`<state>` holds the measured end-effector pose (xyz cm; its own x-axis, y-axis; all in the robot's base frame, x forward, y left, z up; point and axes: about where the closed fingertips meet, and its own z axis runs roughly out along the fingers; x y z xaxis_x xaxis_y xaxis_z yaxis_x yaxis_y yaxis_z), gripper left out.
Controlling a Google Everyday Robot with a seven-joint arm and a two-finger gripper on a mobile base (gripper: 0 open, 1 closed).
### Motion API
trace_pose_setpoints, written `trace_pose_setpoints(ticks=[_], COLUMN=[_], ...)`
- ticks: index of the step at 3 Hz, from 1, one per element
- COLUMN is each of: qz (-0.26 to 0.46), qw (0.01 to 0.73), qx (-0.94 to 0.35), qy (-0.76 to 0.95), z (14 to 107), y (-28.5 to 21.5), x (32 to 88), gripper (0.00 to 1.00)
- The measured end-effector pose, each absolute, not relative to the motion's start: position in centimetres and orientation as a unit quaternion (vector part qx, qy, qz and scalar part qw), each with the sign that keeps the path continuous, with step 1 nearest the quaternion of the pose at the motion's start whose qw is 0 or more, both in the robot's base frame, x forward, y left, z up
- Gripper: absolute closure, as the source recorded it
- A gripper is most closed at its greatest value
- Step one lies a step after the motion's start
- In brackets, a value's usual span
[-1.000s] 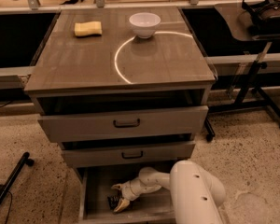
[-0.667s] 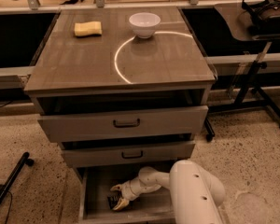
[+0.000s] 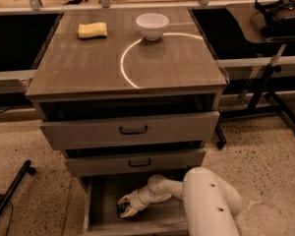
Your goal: Pick rxbar chocolate from bottom drawer and place on counter
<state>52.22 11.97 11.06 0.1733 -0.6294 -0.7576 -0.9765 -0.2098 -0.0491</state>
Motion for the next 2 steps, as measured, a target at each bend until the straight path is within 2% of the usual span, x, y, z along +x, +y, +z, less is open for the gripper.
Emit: trace_pose_setpoints(ticks=[1, 2], qz=[0.324, 0.332], qw=[0.309, 0.371], qx=[-0.710, -0.704], qy=[0.543, 0.507], z=[14.0, 19.6], y=[11.4, 6.6], x=[52.1, 51.7], gripper=[1.00, 1.00])
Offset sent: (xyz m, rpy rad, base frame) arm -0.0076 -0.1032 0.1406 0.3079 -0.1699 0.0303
